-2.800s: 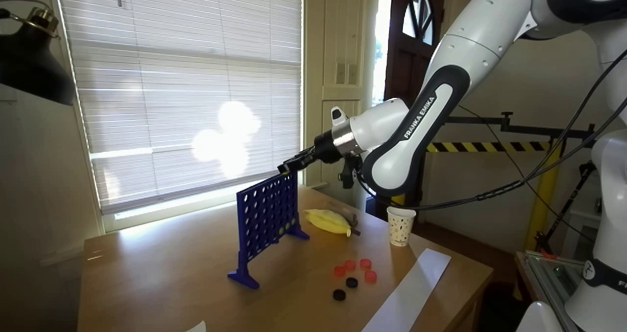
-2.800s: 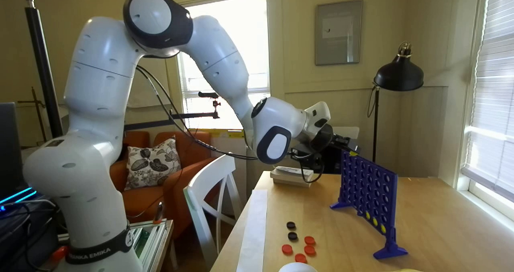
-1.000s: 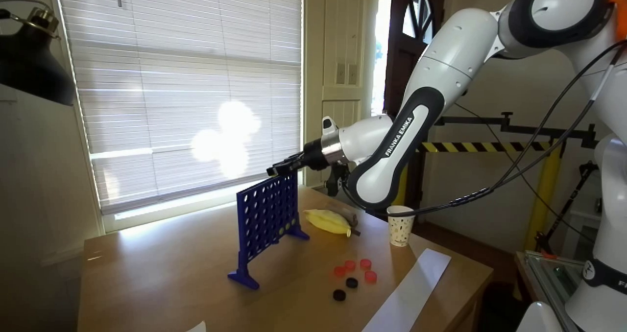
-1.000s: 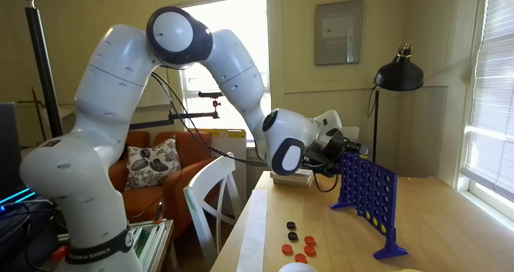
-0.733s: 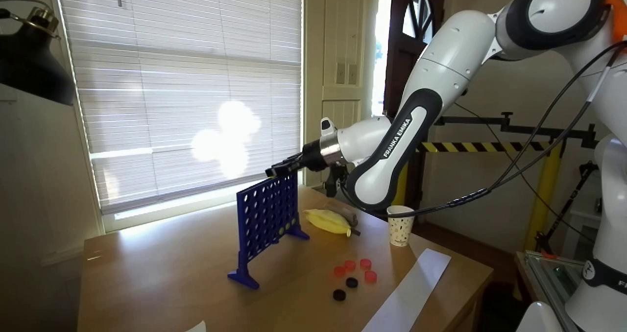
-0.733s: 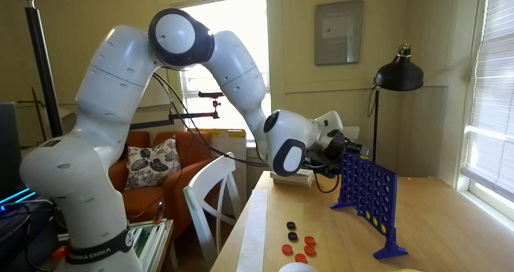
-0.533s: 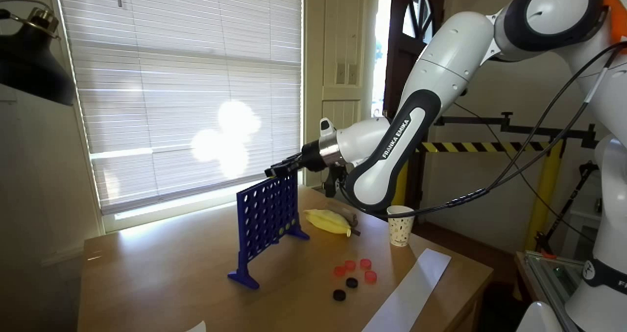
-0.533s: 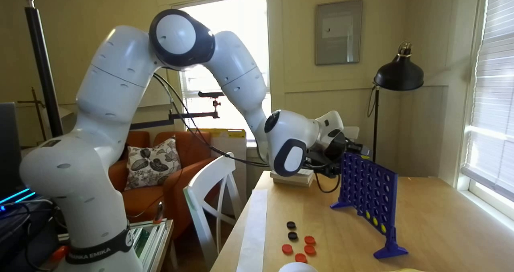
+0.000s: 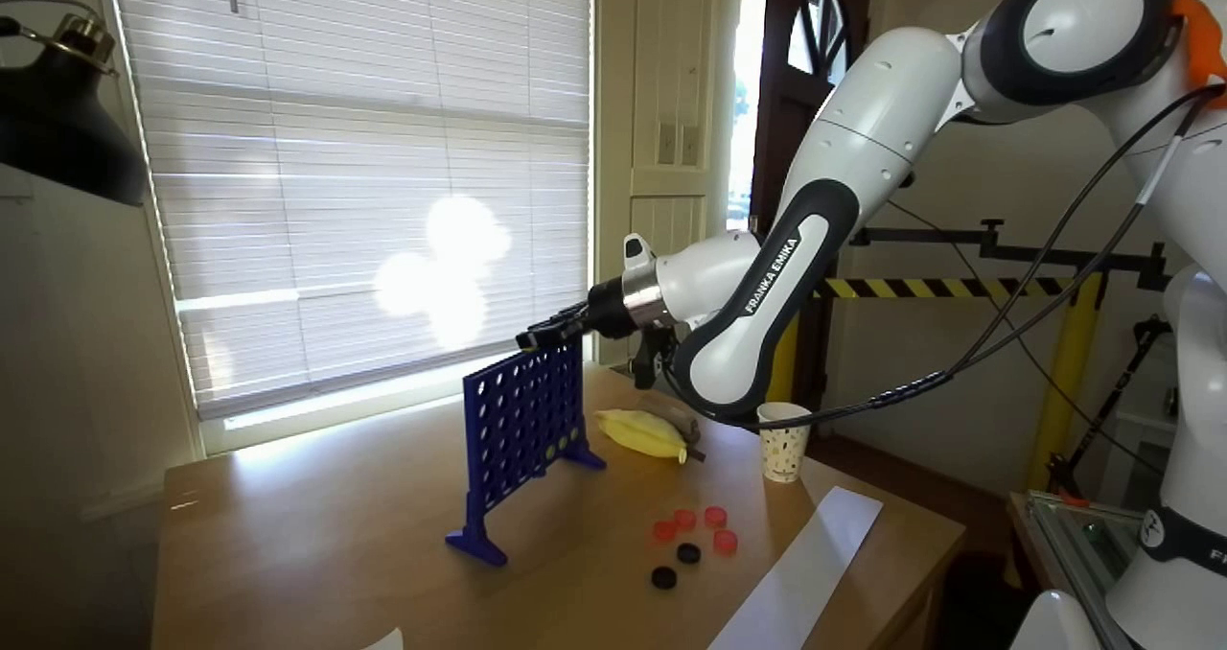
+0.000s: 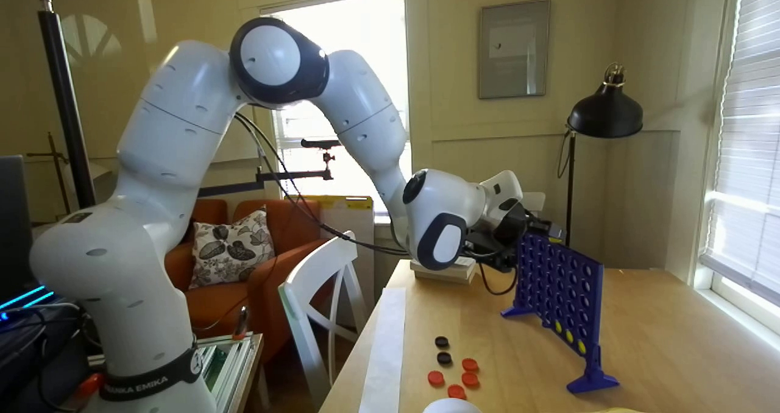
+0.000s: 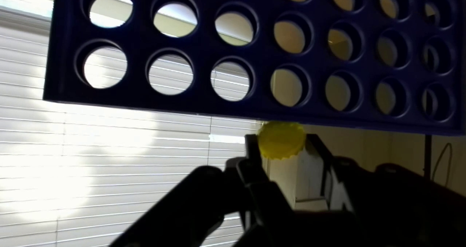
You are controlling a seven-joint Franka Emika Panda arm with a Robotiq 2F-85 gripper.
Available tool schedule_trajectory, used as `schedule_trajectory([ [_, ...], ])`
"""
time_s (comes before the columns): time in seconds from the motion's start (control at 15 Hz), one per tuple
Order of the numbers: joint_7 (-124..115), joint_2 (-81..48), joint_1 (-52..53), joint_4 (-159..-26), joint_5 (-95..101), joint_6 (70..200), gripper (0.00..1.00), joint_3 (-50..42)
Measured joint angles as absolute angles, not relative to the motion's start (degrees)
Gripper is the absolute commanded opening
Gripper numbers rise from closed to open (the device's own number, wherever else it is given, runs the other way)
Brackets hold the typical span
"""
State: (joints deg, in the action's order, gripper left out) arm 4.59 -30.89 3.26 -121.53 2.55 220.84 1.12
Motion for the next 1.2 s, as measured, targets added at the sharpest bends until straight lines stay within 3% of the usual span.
schedule_trajectory([
  [1.2,4.4,-33.0,3.0,-120.4,2.7,224.0,0.11,1.2],
])
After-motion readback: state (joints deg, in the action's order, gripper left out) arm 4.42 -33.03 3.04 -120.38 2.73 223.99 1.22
